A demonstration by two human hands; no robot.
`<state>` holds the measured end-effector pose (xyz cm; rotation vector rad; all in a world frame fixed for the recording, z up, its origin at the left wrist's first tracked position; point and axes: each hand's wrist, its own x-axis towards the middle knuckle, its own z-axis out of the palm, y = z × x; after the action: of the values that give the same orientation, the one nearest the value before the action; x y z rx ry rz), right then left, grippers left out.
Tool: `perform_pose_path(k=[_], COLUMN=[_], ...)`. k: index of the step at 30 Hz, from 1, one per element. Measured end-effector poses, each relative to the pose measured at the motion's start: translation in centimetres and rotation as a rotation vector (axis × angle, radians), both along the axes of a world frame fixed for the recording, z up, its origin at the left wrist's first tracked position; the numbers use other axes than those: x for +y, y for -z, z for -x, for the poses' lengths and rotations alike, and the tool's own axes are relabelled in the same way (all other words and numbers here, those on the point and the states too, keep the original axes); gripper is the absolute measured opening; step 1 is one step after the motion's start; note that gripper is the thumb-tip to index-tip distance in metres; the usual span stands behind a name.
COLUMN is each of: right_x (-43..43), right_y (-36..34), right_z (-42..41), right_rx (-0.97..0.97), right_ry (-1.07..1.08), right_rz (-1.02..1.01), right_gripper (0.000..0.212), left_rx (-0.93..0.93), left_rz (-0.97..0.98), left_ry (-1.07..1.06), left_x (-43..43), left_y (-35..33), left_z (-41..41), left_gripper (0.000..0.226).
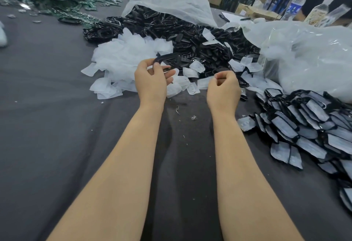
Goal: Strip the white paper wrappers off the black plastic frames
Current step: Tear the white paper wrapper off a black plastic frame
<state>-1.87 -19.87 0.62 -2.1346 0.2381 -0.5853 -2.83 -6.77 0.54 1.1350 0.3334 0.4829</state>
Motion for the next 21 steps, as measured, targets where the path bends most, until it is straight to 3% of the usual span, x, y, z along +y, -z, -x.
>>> perform_pose_path(k=[5, 12, 17, 21], right_x=[-0.2, -0.5, 0.2, 0.4], right_y=[0.5, 1.4, 1.8, 2.3], right_z=[-0.1, -0.6, -0.8, -1.1], right_rx=[0.145, 0.304, 0.221, 0.387], right_ry=[0.088, -0.002, -0.068, -0.151], right_rz=[0.253, 0.425, 0.426, 0.561], right_gripper=[0.037, 0.04, 0.035, 0.045], left_rx=[0.005, 0.023, 0.037, 0.037], left_rz=[0.033, 0.012, 0.005, -0.02], left_ry=[-0.016, 0.03, 0.049, 0.057], left_x=[0.0, -0.5, -0.6, -0.7], left_y=[0.0, 0.1, 0.3, 0.5], left_z=[0.0, 0.2, 0.1, 0.2], left_gripper=[0.009, 0.015, 0.01, 0.009])
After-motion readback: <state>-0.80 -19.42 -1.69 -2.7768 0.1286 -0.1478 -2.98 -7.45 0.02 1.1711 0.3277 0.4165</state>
